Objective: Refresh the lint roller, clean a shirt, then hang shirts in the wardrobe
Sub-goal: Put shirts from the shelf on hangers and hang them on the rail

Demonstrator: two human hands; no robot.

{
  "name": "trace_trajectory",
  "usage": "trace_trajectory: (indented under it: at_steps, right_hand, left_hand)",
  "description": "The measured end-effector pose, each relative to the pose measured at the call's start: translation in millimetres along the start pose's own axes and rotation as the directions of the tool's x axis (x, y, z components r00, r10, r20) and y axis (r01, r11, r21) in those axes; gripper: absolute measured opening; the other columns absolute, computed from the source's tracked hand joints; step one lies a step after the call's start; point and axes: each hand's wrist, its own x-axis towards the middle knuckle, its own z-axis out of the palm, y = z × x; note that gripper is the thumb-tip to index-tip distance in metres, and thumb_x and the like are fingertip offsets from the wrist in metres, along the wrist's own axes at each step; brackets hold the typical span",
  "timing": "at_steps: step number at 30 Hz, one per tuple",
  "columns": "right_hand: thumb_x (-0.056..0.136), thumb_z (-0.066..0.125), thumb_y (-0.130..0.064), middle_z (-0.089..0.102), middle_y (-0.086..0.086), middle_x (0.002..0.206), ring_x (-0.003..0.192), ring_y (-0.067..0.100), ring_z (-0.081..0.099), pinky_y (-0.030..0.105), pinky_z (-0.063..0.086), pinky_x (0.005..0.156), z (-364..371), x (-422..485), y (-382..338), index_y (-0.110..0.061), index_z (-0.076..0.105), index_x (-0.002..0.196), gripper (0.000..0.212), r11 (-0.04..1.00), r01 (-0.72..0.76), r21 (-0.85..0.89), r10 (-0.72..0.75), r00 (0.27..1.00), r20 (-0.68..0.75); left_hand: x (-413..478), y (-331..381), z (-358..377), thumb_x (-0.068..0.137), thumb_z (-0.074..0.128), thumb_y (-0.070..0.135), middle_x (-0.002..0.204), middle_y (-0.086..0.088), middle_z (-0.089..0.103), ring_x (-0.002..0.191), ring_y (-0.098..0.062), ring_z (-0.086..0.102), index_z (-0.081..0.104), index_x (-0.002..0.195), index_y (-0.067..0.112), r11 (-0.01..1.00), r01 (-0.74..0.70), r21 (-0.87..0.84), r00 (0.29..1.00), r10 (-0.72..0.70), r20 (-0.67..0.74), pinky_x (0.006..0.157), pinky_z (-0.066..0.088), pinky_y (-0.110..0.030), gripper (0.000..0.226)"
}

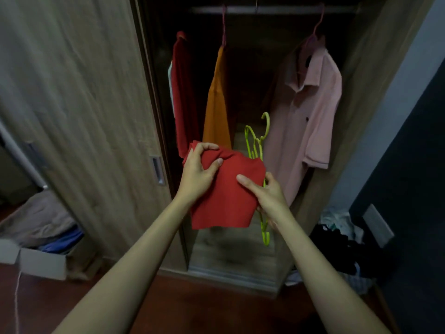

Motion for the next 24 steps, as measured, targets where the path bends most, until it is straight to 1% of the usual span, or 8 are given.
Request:
trace_trajectory:
  at_steps: [2,7,9,11,15,18,22,24]
  right_hand:
    - [0.057,0.086,-0.034,0.07,0.002,0.109,0.097,0.014,0.069,0.031,0.055,0.083,-5.7,3.8,9.6,-0.02,0.058,0.113,0.064,0.999,0.042,0.002,-0.042,0.998,-0.042]
    - [0.07,0.079,-0.019,0.068,0.006,0.117,0.106,0.018,0.065,0.034,0.051,0.093,-19.3,7.5,9.9,-0.02,0.058,0.123,0.057,0.985,0.056,0.166,-0.038,0.994,-0.106]
    - [0.065,0.079,-0.024,0.068,0.01,0.116,0.107,0.022,0.064,0.039,0.05,0.096,-26.7,10.9,6.6,-0.012,0.057,0.126,0.066,0.959,0.034,0.282,0.01,0.988,-0.154]
    - [0.077,0.072,-0.017,0.07,0.01,0.111,0.102,0.022,0.066,0.039,0.051,0.094,-32.7,15.7,3.6,-0.008,0.06,0.123,0.048,0.935,0.028,0.355,0.043,0.981,-0.191]
    - [0.09,0.058,-0.008,0.075,-0.001,0.082,0.075,0.01,0.07,0.023,0.058,0.071,-39.6,24.6,-0.1,-0.013,0.065,0.106,0.018,0.906,0.045,0.421,0.061,0.97,-0.235]
    - [0.091,0.055,-0.006,0.074,-0.002,0.075,0.068,0.008,0.07,0.02,0.057,0.063,-42.2,27.9,-4.2,-0.014,0.064,0.097,0.013,0.891,0.061,0.449,0.062,0.965,-0.255]
    - [0.09,0.057,-0.006,0.074,0.0,0.077,0.069,0.01,0.07,0.022,0.057,0.059,-44.9,32.7,-8.4,-0.009,0.062,0.11,0.02,0.872,0.059,0.487,0.078,0.963,-0.256]
    - [0.09,0.057,-0.006,0.073,0.005,0.085,0.072,0.012,0.07,0.025,0.059,0.064,-46.9,35.4,-9.6,-0.005,0.061,0.116,0.026,0.873,0.053,0.484,0.087,0.961,-0.262]
  left_hand:
    - [1.3,-2.3,0.5,0.09,0.065,0.02,0.117,0.014,0.057,0.115,-0.005,0.053,0.057,0.116,0.022,0.997,0.053,-0.061,0.991,-0.045,0.125,0.105,0.042,-0.03,0.028]
    - [11.8,1.4,-10.6,0.097,0.052,0.032,0.133,0.008,0.053,0.12,-0.012,0.052,0.047,0.136,0.039,0.921,0.295,-0.257,0.878,-0.155,0.453,0.107,0.039,-0.033,0.04]
    - [13.6,-1.3,-12.9,0.099,0.043,0.023,0.138,-0.001,0.053,0.123,-0.021,0.052,0.042,0.139,0.043,0.779,0.477,-0.408,0.776,-0.155,0.612,0.104,0.038,-0.035,0.045]
    - [13.8,-3.0,-12.6,0.09,0.04,0.006,0.147,-0.002,0.046,0.132,-0.018,0.046,0.035,0.144,0.041,0.662,0.581,-0.473,0.669,-0.058,0.741,0.104,0.039,-0.033,0.064]
    - [14.5,2.5,-3.6,0.083,0.06,-0.001,0.155,0.019,0.014,0.14,0.007,0.023,-0.002,0.151,0.039,0.932,0.25,-0.261,0.521,0.098,0.848,0.114,0.026,-0.02,0.1]
    - [7.6,0.4,13.7,0.068,0.086,0.02,0.154,0.023,-0.003,0.141,0.013,0.008,-0.023,0.148,0.032,0.995,0.024,-0.097,0.506,0.072,0.86,0.115,0.011,-0.011,0.136]
    - [3.8,-9.9,25.7,0.078,0.076,0.008,0.158,0.011,-0.006,0.144,0.005,-0.001,-0.019,0.149,0.027,0.98,-0.191,-0.048,0.599,0.155,0.785,0.114,0.006,-0.009,0.12]
    - [14.5,-13.3,18.8,0.078,0.061,-0.01,0.155,0.008,0.012,0.143,-0.001,0.014,-0.004,0.152,0.028,0.979,-0.201,-0.044,0.691,0.174,0.701,0.111,0.014,-0.006,0.105]
